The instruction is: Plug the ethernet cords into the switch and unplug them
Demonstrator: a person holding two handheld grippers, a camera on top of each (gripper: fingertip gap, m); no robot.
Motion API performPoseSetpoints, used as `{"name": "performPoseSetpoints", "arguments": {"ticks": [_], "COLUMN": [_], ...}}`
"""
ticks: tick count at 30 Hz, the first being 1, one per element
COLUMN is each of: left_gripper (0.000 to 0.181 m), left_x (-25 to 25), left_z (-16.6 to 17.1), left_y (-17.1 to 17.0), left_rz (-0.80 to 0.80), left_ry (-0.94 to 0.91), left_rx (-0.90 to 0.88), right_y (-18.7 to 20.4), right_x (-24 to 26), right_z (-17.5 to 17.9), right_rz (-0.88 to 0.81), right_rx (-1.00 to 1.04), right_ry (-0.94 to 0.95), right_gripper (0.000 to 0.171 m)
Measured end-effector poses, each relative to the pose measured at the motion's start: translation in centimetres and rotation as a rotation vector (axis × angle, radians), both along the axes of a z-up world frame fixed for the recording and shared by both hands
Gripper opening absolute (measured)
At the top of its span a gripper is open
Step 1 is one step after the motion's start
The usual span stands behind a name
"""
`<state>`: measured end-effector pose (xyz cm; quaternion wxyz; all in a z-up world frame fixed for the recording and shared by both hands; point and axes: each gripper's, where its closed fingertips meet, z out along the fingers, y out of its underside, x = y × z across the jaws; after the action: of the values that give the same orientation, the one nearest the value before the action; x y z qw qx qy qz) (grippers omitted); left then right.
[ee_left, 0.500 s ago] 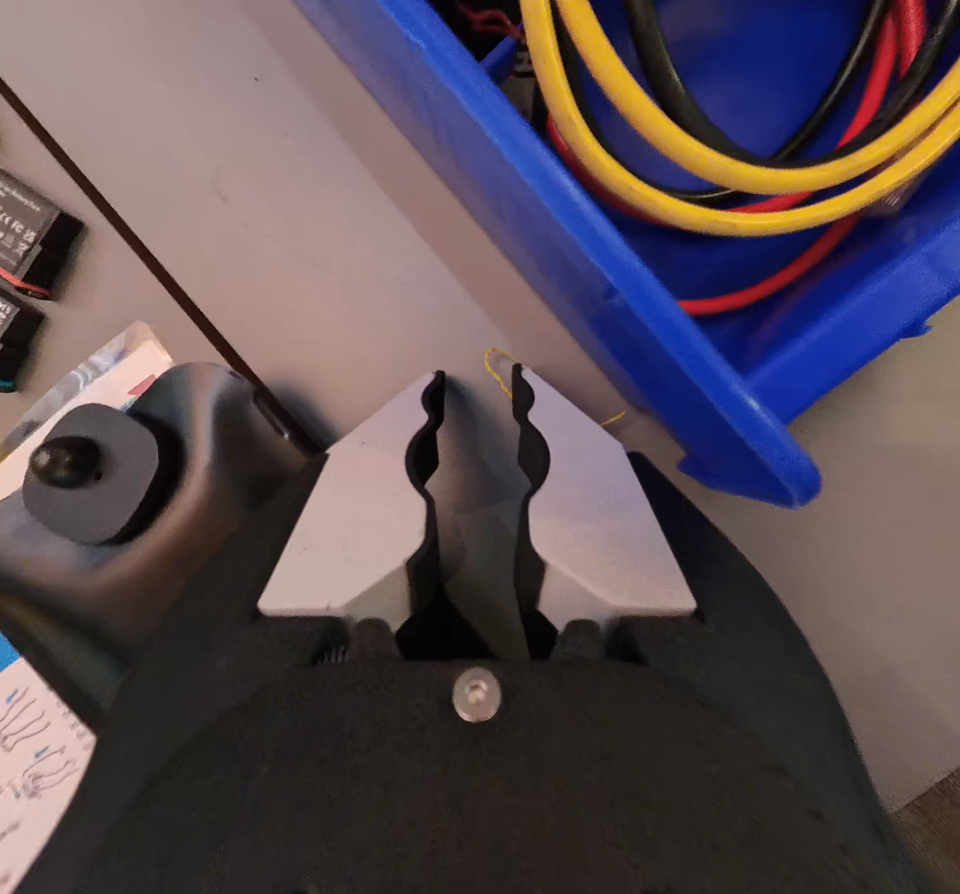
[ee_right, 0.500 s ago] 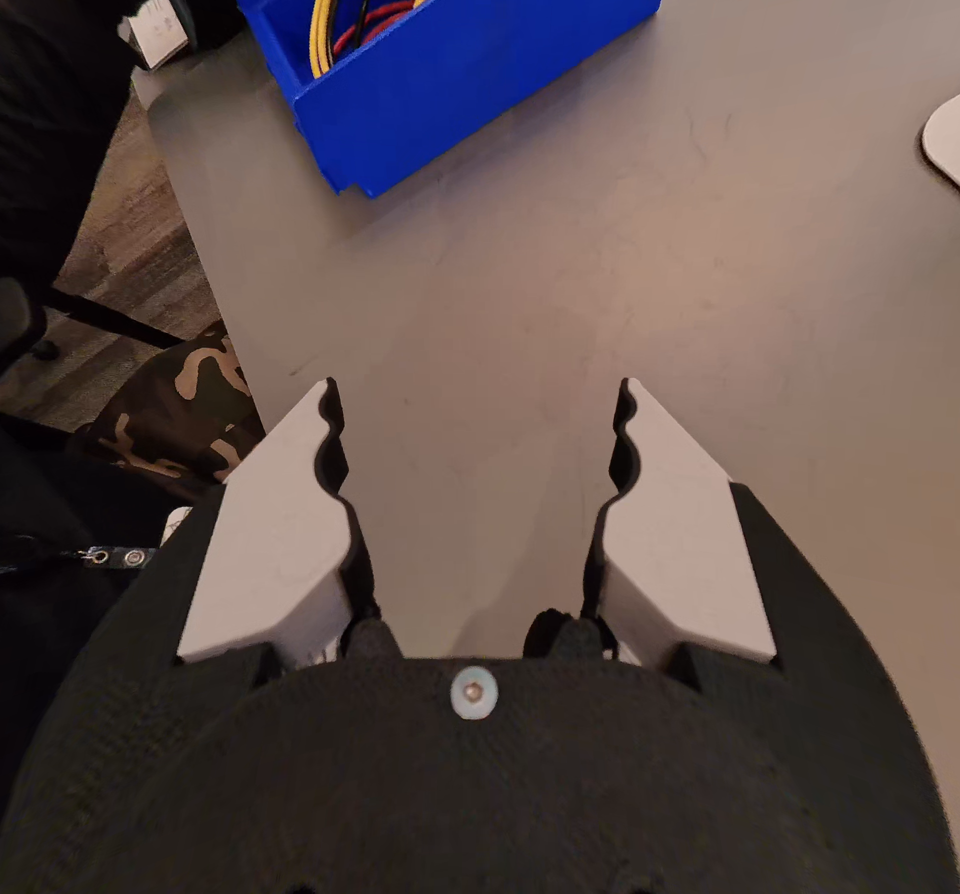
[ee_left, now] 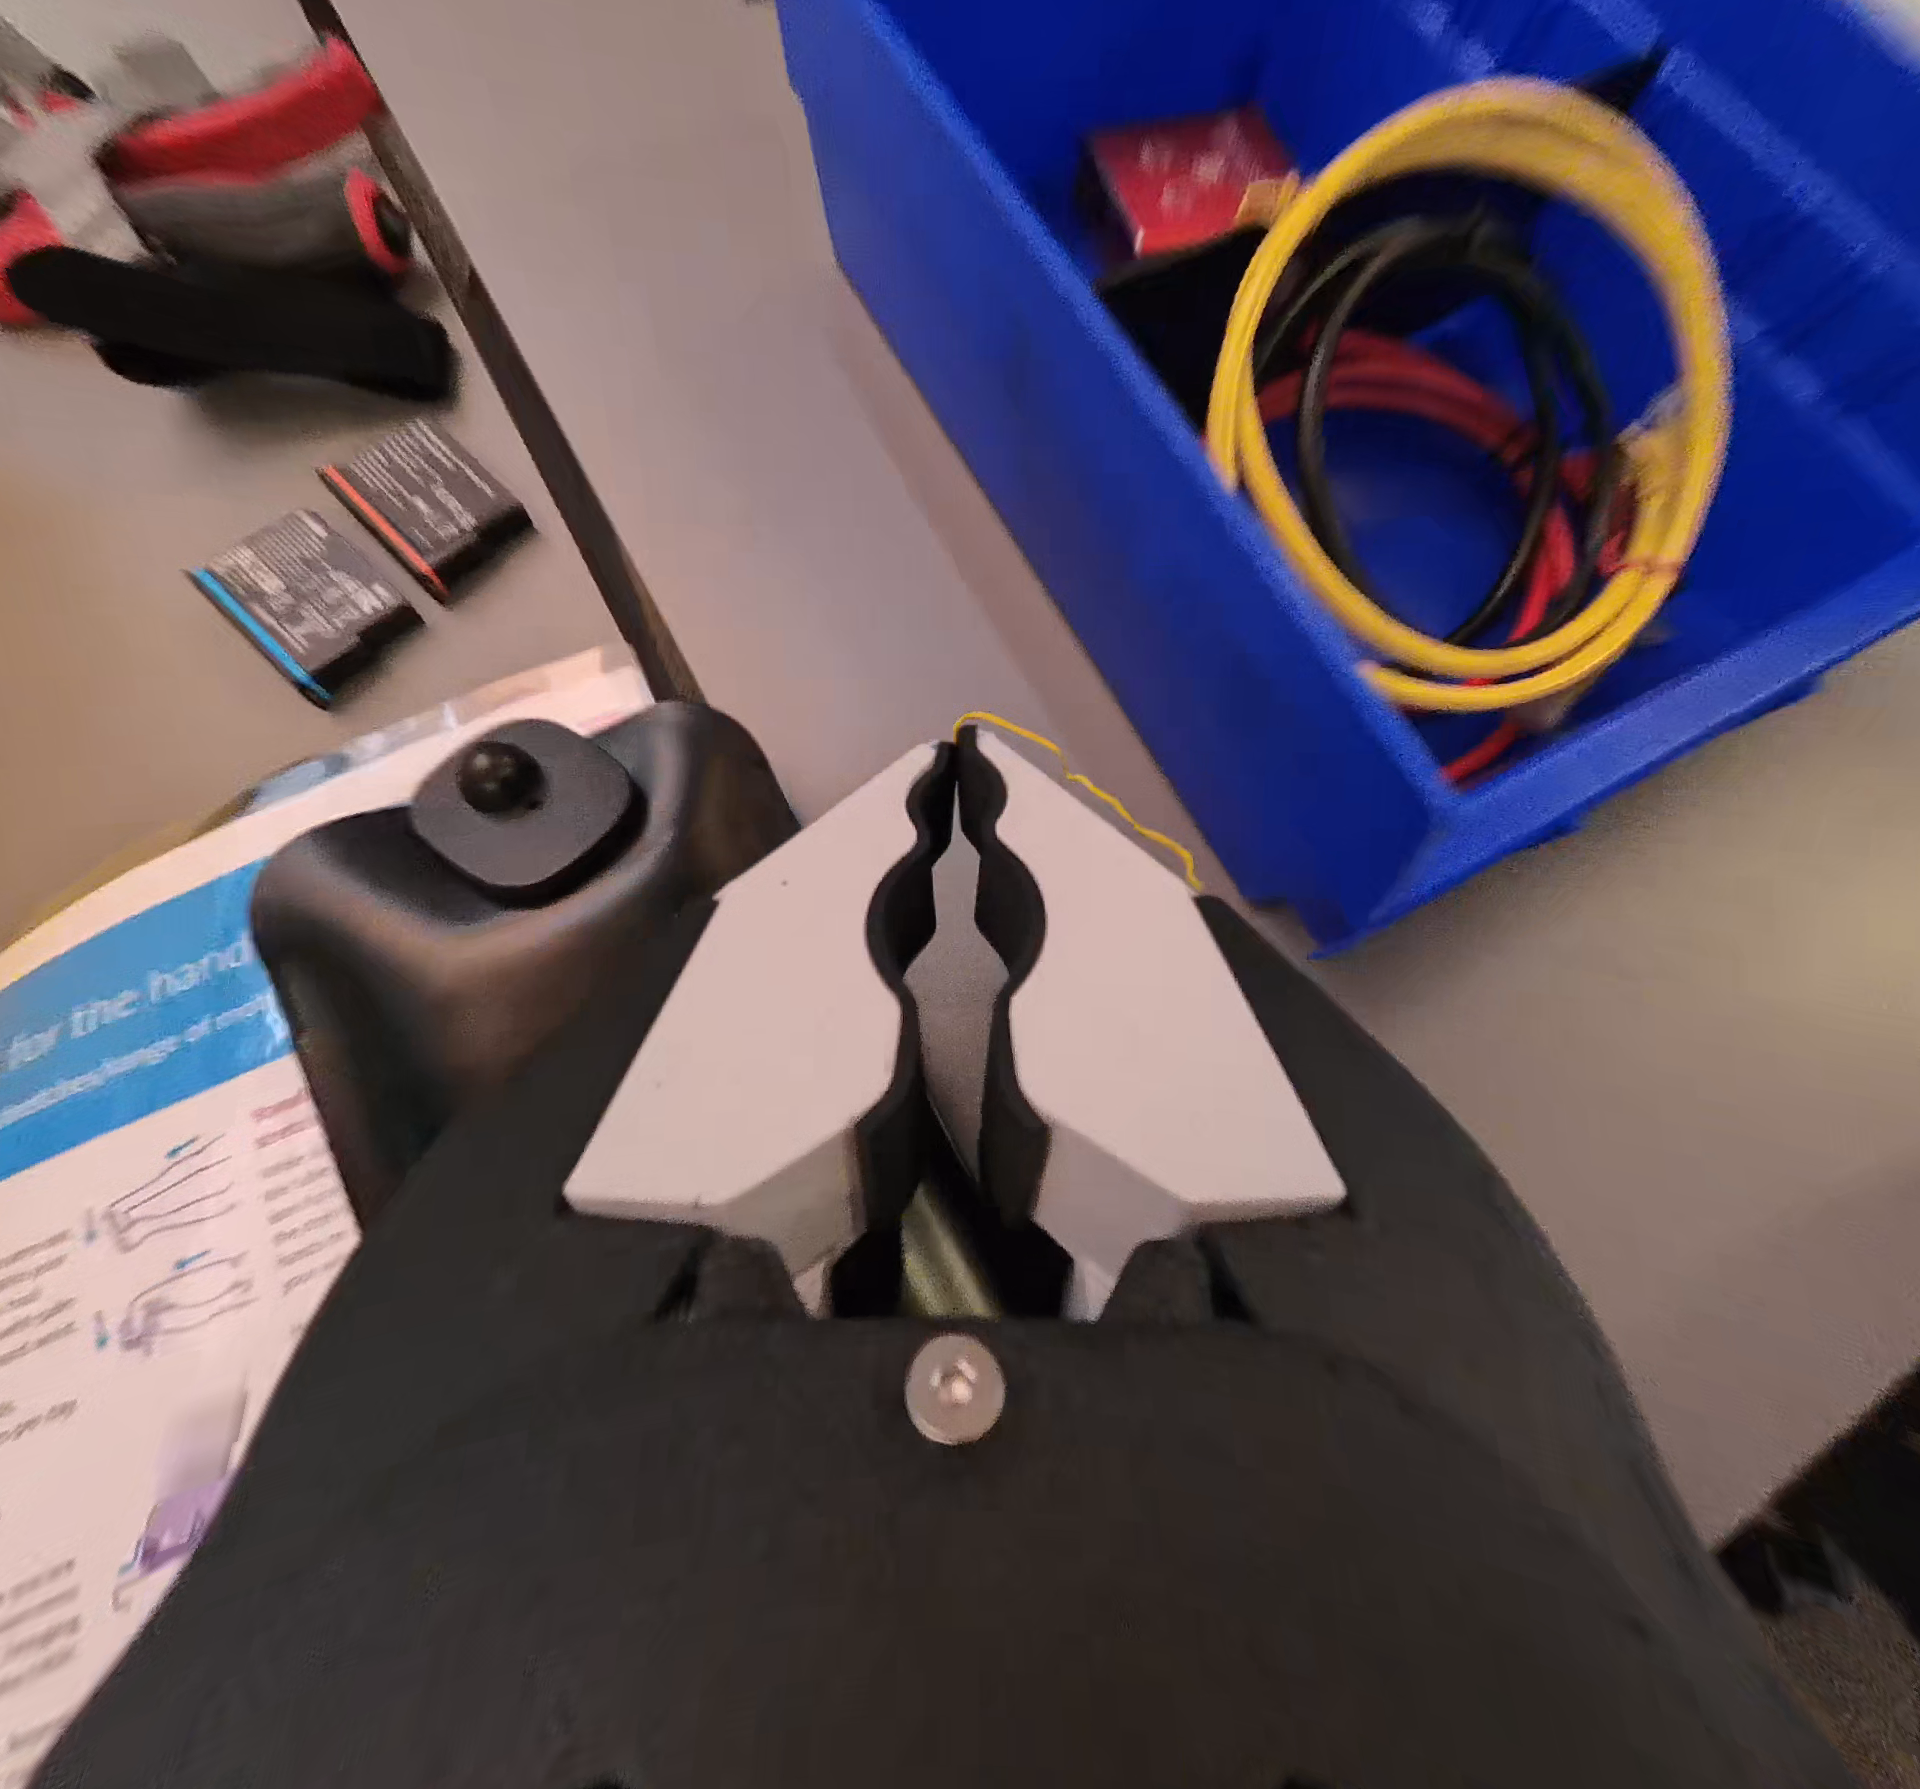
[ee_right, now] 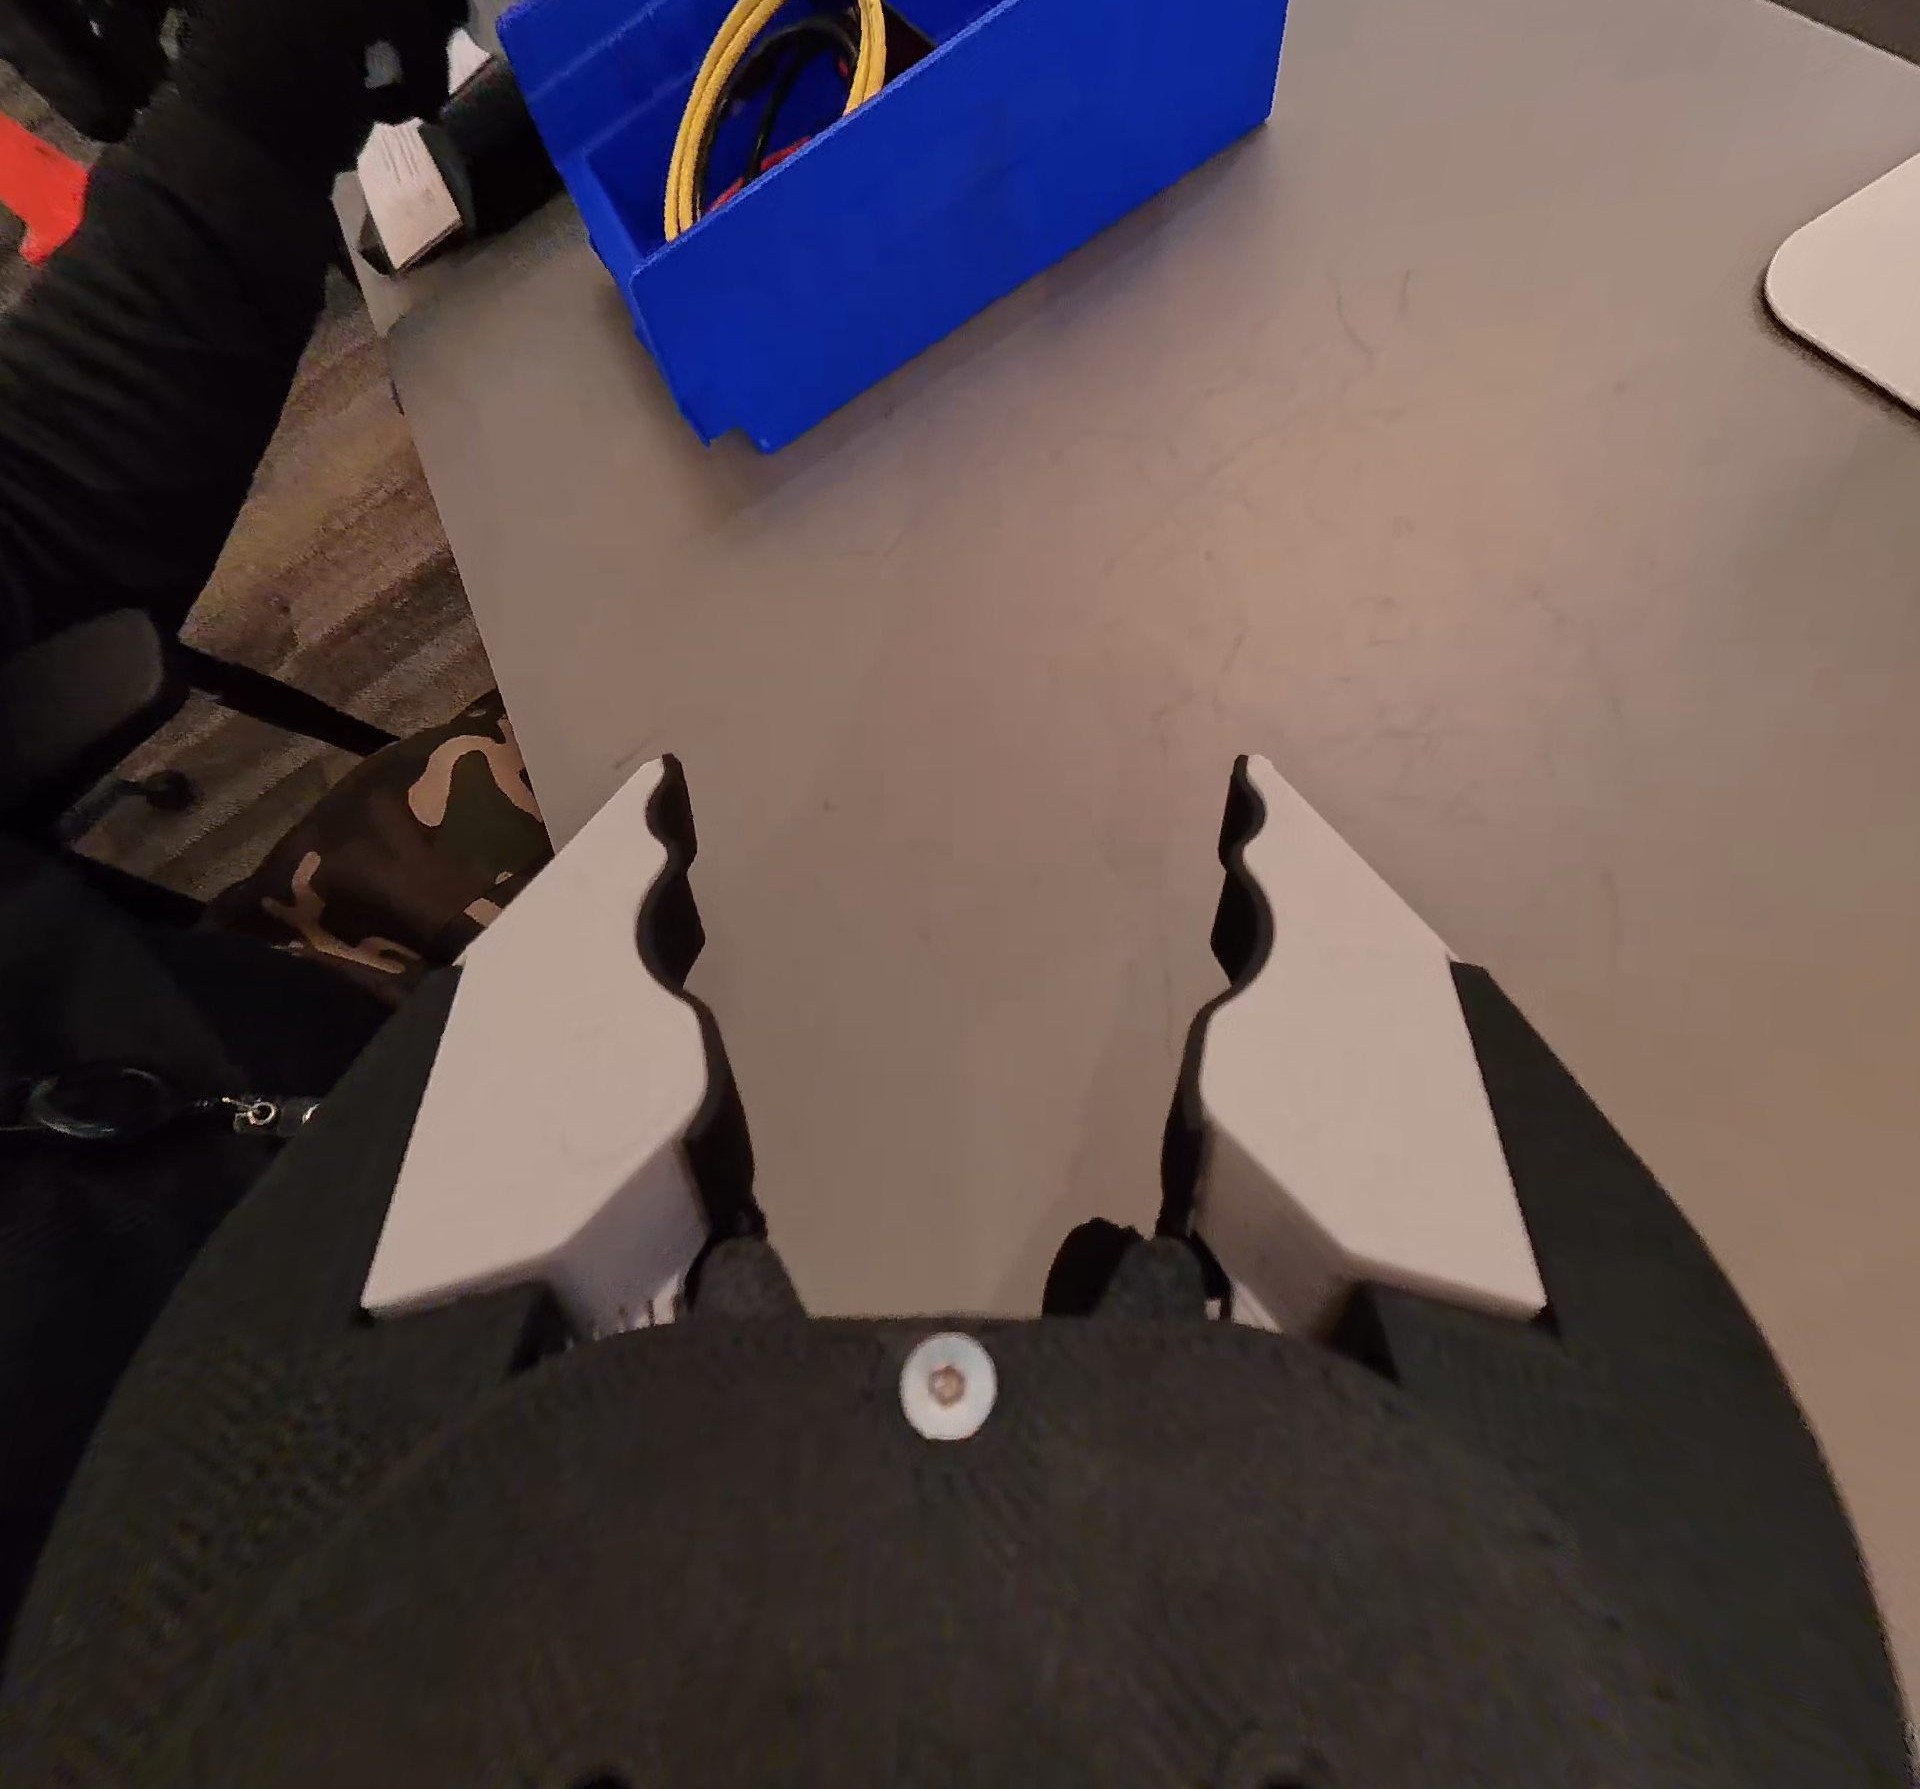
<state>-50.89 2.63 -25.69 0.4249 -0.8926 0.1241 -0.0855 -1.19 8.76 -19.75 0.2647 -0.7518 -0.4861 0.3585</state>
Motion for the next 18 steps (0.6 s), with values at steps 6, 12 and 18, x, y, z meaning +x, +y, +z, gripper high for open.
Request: {"name": "performPoseSetpoints", "arguments": {"ticks": [6,12,18], "left_gripper": [0.0,0.0,0.0], "left_x": [4.1,16.6,35.6], "left_z": [9.2,12.9,11.1], "left_y": [-1.1,2.0,6.8], "left_rz": [-0.053,-0.241,-0.53], "left_ry": [0.033,0.068,0.102], "left_rx": [0.148,0.146,0.061], "right_y": [-0.4,-1.0,0.5], "right_x": [0.6,2.1,6.3], "right_z": [-0.4,-1.2,-2.4], "right_rz": [0.003,-0.006,-0.131], "right_rx": [-0.016,-0.008,-0.023], "right_ry": [0.041,0.062,0.097], "right_gripper": [0.1,0.1,0.099]}}
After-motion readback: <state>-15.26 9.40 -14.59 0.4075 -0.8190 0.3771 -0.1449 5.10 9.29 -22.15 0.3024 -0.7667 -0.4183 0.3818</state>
